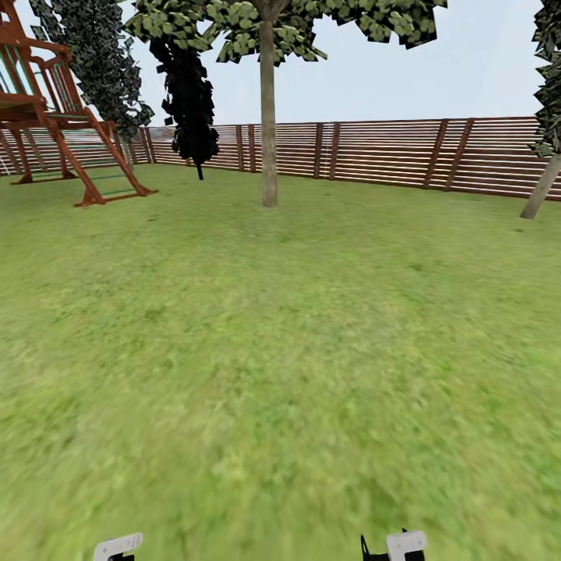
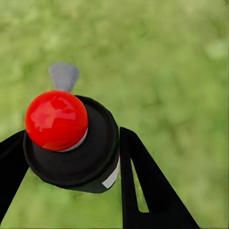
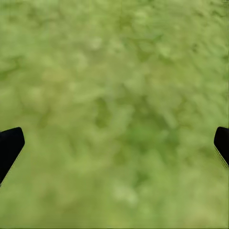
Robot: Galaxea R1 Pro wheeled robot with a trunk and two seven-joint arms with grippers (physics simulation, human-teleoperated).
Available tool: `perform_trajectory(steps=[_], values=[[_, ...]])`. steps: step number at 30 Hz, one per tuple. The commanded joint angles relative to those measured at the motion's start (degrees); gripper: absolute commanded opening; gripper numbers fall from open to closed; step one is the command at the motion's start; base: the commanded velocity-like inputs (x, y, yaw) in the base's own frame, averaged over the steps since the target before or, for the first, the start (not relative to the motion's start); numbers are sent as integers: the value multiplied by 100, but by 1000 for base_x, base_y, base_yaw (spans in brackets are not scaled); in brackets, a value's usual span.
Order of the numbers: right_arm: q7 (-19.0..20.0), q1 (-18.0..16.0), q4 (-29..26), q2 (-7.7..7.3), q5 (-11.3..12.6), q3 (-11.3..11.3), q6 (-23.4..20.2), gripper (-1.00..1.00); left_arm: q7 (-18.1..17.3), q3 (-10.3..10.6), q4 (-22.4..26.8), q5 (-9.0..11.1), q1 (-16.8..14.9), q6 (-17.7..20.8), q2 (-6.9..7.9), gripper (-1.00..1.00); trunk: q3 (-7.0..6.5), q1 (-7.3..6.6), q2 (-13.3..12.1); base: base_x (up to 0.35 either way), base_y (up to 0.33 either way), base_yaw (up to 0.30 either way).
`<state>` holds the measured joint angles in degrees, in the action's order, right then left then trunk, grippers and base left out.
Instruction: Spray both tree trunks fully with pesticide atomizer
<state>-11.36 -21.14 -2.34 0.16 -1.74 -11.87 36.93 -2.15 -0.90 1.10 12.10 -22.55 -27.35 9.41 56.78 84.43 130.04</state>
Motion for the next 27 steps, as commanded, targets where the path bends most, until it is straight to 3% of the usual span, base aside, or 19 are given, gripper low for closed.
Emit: perform_trajectory(steps=[1,27], values=[[-59,-4,6,1,-19,-44,6,100,-22,-7,-5,29,-3,-16,0,-100,5,3,2,337,0,0],[-59,-4,6,1,-19,-40,2,100,-22,-7,-5,31,-3,-19,7,-100,5,3,2,337,0,0]])
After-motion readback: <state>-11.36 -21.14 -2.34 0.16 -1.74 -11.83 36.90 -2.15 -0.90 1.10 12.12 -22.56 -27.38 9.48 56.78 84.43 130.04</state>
